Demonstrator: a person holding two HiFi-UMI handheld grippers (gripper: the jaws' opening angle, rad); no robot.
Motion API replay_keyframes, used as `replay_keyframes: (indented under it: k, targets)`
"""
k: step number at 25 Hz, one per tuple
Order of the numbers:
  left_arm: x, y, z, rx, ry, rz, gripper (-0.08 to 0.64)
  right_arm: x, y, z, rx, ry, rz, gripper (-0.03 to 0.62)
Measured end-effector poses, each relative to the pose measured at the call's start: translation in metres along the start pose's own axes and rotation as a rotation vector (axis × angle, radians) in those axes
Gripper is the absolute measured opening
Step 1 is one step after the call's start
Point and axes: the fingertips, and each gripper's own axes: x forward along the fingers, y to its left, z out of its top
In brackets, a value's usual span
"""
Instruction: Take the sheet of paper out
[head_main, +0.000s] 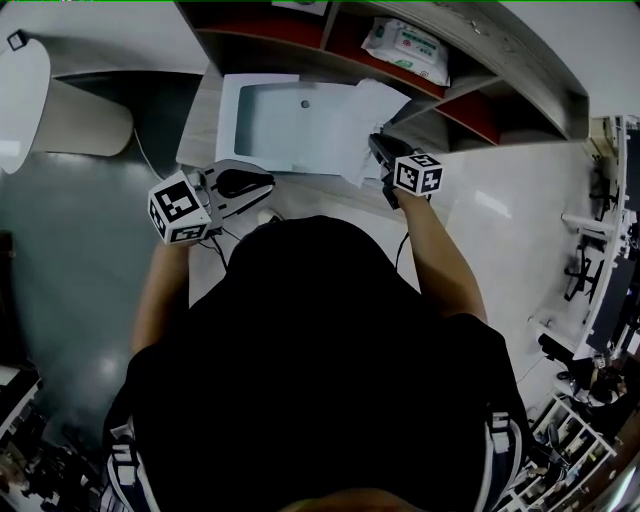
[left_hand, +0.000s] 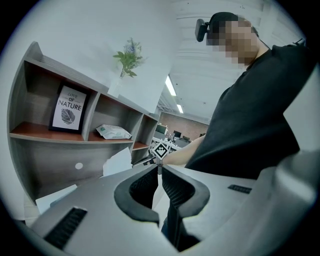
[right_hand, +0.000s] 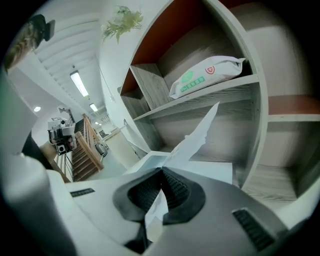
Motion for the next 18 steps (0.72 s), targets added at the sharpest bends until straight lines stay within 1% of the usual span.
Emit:
replay_keyframes:
  k: [4,13,18]
  targets:
    - [0.004,0.002,0.003,0.007,0.001,-0.007,0.041,-0.013,0.004,-0.001,-0.037,0.008,0.003,0.015]
    - [0.010,0.007,0.012,0.028,0.007,-0.013,0.041,-0.038,0.016,-0.001,-0.068,0.000,0.013,0.015]
    - [0.018,0.010,0.019,0.043,0.006,-0.017,0.041,-0.052,0.028,-0.001,-0.137,0.016,0.023,0.015]
